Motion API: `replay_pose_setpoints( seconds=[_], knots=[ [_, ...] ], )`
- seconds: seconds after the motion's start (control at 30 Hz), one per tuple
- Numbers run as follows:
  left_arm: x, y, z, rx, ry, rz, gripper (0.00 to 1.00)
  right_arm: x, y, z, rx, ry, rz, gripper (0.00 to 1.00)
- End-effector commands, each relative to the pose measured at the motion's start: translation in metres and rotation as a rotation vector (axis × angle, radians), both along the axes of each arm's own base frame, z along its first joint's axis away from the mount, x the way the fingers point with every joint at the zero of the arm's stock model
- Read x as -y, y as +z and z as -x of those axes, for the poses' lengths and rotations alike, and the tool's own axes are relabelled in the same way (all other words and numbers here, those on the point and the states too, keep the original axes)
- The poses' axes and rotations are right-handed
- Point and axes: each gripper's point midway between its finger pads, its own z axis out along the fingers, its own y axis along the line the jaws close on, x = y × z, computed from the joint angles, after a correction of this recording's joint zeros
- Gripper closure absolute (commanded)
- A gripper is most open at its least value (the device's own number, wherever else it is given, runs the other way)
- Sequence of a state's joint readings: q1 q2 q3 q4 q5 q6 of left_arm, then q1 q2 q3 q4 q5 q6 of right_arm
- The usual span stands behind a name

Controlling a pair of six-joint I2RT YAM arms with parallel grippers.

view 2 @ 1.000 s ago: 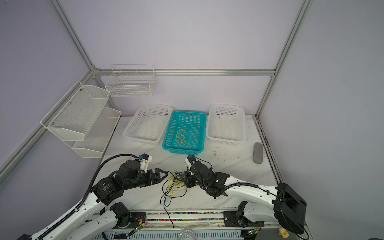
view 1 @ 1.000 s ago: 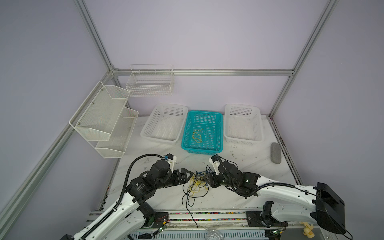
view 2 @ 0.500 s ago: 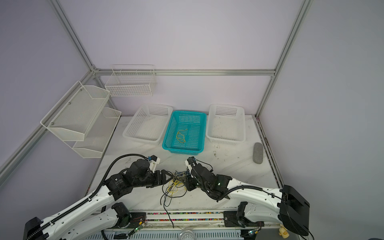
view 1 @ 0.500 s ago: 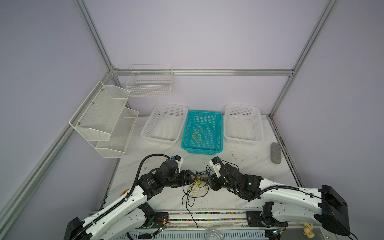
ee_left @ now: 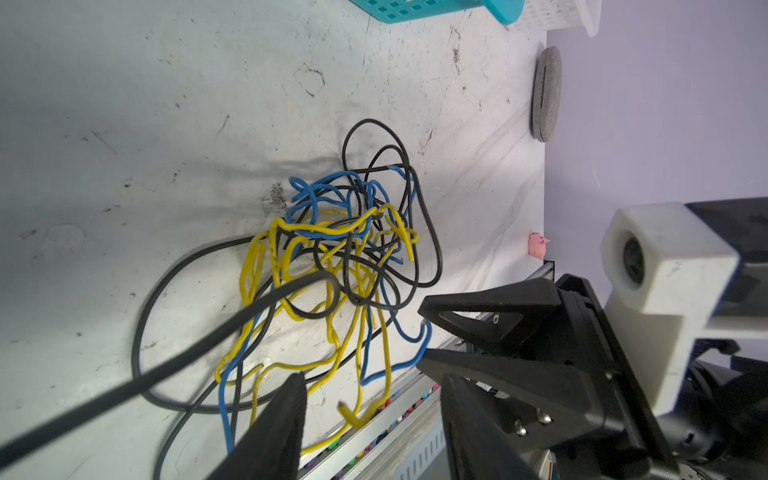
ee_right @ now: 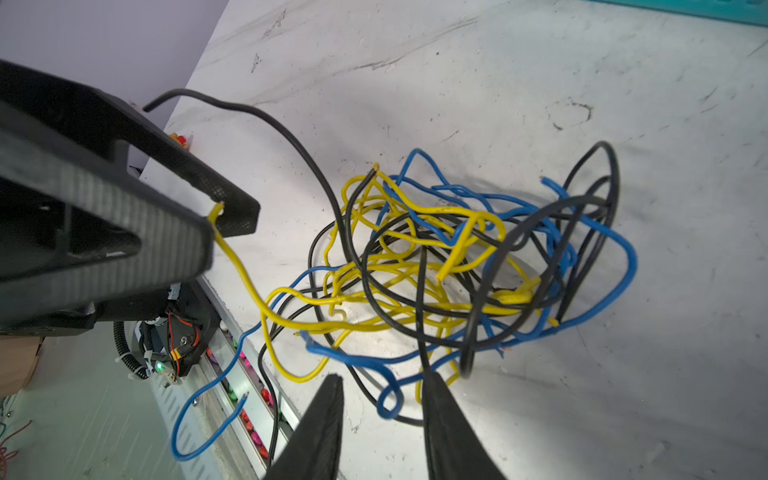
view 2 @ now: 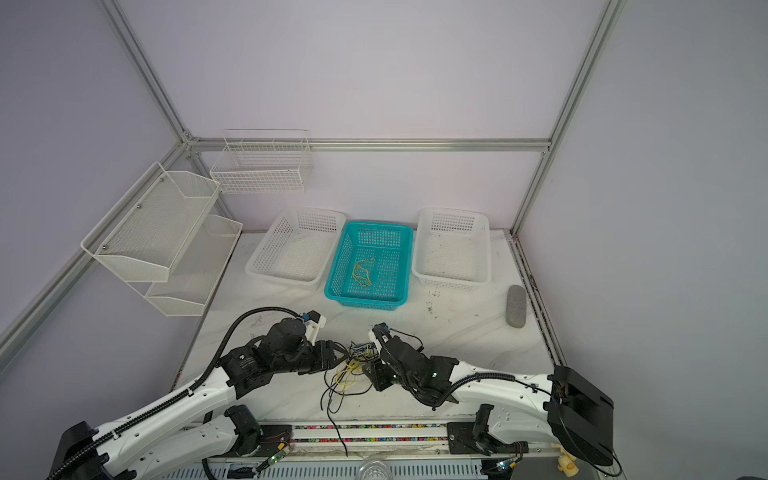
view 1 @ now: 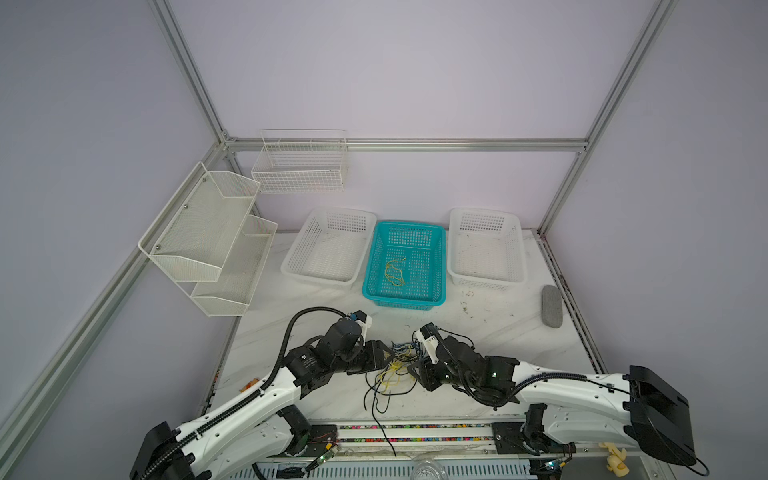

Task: Untangle the cables

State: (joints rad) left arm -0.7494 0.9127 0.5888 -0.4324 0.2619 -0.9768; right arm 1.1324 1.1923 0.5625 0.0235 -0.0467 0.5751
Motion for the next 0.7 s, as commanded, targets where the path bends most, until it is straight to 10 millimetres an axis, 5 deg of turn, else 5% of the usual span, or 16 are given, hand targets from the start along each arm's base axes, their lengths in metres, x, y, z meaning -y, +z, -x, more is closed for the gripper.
replay_pose_setpoints(
  seconds=[0.0, 0.2, 0.67],
  knots=[
    [0.004, -0.019, 0.006, -0.018, -0.032, 0.008, 0.51, -0.012, 0.002, 0.004, -0.004, 0.011, -0.034, 0.65],
    [0.01, -0.026, 0.005, -0.032, -0.045, 0.013, 0.61, -0.014, -0.006, 0.008, 0.003, 0.011, -0.022, 0.71],
    [0.004, -0.035, 0.007, -0.039, -0.018, 0.015, 0.83, -0.012, 0.01, 0.002, 0.072, -0.005, -0.037, 0.95]
  ],
)
